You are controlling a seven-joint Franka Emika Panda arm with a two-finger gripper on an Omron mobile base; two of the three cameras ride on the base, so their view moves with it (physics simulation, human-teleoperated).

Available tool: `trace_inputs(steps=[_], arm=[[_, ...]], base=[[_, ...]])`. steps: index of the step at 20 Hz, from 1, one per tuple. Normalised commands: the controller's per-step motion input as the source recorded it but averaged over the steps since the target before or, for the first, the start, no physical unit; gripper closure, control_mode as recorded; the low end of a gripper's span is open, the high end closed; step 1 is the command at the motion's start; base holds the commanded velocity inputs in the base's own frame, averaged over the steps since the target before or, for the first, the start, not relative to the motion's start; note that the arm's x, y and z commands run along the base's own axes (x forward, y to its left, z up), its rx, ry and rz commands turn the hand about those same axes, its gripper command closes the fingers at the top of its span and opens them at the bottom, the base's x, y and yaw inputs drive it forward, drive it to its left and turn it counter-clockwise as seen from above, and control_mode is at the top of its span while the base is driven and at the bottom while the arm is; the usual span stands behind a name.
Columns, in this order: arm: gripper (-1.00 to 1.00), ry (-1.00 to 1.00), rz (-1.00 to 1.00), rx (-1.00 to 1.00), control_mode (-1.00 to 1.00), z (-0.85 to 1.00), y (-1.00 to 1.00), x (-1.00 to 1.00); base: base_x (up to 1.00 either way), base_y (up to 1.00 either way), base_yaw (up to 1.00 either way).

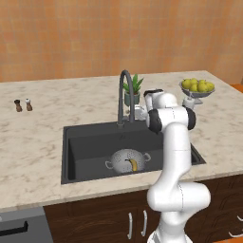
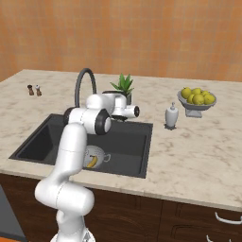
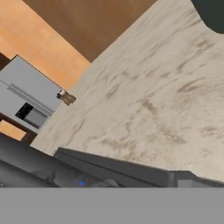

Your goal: Put the colander in the sink, put the banana in the colander, and turn on the sink faucet and pour water over the colander.

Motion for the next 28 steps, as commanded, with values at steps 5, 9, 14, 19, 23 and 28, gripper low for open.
trace_inputs(steps=[5,9,14,19,23,28], arm=[[-1.00,0.01,-0.03,0.00,-1.00,-0.23,0.04,0.27],[1.00,0.02,-0.04,0.00,-1.00,-0.21,0.05,0.30],[1.00,0.02,-0.06,0.00,-1.00,-0.18,0.02,0.18],[1.00,0.00,-0.09,0.00,-1.00,-0.06,-0.32,0.01],[1.00,0.00,-0.11,0.00,-1.00,-0.13,-0.53,0.00],[1.00,0.00,-0.14,0.00,-1.00,-0.23,-0.71,0.00]], base=[[0.00,0.00,0.00],[0.00,0.00,0.00],[0.00,0.00,0.00],[0.00,0.00,0.00],[0.00,0.00,0.00],[0.00,0.00,0.00]])
